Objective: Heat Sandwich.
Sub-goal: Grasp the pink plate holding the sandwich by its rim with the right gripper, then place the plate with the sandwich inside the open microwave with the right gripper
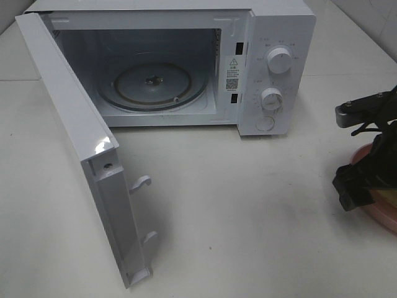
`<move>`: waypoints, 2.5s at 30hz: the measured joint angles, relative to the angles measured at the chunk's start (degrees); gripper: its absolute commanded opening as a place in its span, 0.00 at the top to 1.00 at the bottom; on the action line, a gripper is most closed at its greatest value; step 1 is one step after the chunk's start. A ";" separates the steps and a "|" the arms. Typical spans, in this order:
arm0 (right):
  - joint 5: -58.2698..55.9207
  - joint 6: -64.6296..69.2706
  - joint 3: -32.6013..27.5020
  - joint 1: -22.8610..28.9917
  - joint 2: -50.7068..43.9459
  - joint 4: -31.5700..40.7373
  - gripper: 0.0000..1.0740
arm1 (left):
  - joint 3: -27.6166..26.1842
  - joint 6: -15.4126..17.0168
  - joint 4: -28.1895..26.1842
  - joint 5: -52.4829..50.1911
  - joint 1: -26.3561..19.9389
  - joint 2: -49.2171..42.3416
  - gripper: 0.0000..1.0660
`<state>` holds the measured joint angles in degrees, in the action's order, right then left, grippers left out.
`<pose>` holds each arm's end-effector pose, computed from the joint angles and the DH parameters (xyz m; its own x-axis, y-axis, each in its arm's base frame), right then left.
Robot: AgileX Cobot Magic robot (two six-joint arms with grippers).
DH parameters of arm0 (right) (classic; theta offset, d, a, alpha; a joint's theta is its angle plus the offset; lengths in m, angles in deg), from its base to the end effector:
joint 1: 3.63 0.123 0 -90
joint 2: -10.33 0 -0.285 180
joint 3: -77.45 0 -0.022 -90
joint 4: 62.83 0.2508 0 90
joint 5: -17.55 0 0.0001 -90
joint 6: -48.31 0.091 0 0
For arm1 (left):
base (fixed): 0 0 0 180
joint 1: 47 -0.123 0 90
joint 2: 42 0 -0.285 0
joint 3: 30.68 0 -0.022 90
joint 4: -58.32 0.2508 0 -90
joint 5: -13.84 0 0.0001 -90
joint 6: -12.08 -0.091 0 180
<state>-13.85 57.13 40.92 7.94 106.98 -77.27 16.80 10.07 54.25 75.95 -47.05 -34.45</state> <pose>0.2532 0.0398 0.1638 -0.9286 -0.2532 -0.2712 -0.2216 0.9647 -0.1419 -0.0088 -0.0057 0.2808 -0.4551 0.0014 -0.8904 0.0558 0.9981 -0.0269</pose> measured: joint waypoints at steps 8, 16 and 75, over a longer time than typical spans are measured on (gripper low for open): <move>0.46 0.74 3.32 0.00 6.53 -2.58 0.23 | 0.00 0.00 0.00 0.00 0.00 0.00 0.06; 2.52 1.72 4.13 0.00 11.12 -4.01 0.25 | 0.00 0.00 0.00 0.00 0.00 0.00 0.06; 1.32 6.65 4.30 0.00 13.75 -10.77 1.00 | 0.00 0.00 0.00 0.00 0.00 0.00 0.06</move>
<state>-12.53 63.78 45.21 7.94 120.73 -88.04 16.80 10.07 54.25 75.95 -47.05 -34.45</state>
